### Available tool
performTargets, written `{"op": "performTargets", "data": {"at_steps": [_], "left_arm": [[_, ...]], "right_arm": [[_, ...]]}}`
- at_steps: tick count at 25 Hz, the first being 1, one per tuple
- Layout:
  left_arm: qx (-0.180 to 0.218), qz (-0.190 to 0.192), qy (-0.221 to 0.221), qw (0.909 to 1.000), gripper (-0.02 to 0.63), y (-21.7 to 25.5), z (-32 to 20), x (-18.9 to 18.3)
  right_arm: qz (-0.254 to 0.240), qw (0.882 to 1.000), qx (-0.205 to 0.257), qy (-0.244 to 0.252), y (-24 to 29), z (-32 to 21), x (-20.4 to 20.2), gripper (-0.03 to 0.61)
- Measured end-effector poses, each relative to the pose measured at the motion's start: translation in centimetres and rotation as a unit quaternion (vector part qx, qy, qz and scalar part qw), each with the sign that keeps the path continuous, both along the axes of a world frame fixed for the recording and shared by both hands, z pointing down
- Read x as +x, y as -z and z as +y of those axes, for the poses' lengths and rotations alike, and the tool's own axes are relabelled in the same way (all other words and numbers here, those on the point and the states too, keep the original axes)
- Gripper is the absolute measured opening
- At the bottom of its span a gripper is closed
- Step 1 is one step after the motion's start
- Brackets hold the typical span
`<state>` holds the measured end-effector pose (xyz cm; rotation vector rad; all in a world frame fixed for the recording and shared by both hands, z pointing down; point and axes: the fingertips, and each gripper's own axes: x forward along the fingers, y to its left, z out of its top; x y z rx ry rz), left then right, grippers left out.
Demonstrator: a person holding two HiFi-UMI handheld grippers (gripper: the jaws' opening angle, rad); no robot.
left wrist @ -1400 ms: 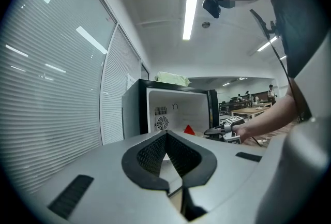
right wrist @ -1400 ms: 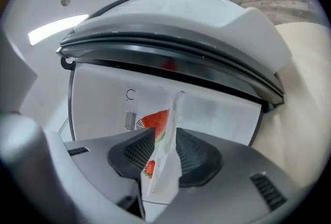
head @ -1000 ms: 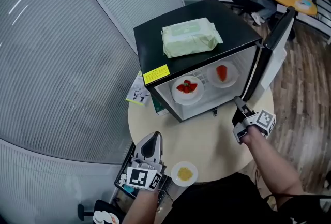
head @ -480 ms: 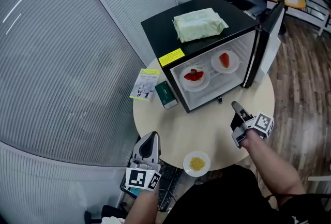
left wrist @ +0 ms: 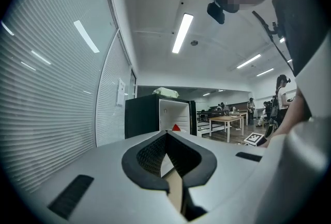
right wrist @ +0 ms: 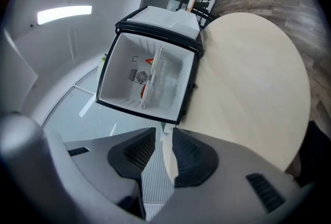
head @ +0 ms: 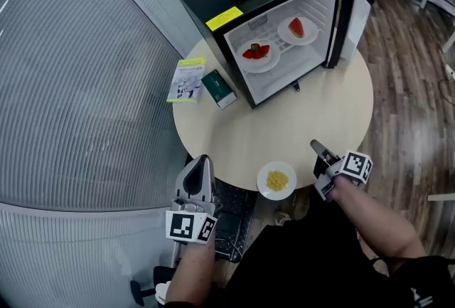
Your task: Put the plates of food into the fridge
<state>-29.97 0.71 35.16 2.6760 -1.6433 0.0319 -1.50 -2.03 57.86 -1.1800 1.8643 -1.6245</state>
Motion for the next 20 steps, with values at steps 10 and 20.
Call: {"op": "performTargets", "data": {"at_steps": [10,20], "left_arm": [[-0.034,-0.021,0.004,0.9992,0.005,-3.6,3.1,-2.1],[-0.057,-0.051,0.016,0.997,0.005,-5.3,5.7,-3.9]], "right_arm": [[-0.034,0.992,-0.113,0.046,-10.7,12.9,-6.9,0.106],[-0.041,0.984,-0.156,0.077,-16.4,15.4,-11.2,0.104]]}}
